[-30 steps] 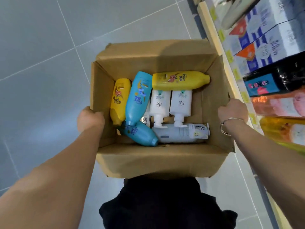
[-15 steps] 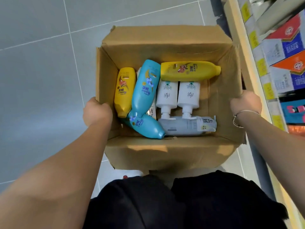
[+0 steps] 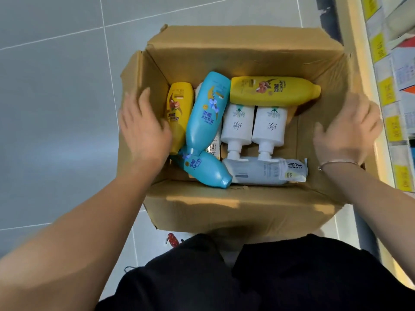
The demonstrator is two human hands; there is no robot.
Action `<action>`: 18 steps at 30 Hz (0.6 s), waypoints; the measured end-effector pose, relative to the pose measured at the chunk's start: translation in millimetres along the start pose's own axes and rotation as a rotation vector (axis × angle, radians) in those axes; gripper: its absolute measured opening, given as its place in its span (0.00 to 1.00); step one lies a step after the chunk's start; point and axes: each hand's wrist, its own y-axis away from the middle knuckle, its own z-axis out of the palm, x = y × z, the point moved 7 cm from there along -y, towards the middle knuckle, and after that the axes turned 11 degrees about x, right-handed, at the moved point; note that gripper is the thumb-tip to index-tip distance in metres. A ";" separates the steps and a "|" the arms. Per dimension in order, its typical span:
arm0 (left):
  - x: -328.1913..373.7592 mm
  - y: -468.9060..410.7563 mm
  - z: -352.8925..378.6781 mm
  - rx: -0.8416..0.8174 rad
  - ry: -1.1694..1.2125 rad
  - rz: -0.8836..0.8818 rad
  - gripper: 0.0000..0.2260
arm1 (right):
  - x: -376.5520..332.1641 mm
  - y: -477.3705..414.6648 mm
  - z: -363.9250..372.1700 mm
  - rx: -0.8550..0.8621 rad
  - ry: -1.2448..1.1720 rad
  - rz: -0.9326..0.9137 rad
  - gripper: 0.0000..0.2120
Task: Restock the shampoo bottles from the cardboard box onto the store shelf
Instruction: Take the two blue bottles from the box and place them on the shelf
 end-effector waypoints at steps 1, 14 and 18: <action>16.5 -3.6 5.7 -0.008 0.013 0.176 0.24 | -16.8 3.0 0.7 0.021 -0.009 -0.139 0.24; 72.7 39.1 107.0 -0.762 -0.876 1.440 0.33 | -136.5 152.0 103.5 -1.158 -0.205 -0.273 0.33; 74.8 40.9 111.8 -0.693 -0.926 1.588 0.30 | -133.5 153.1 112.7 -1.145 -0.233 -0.169 0.32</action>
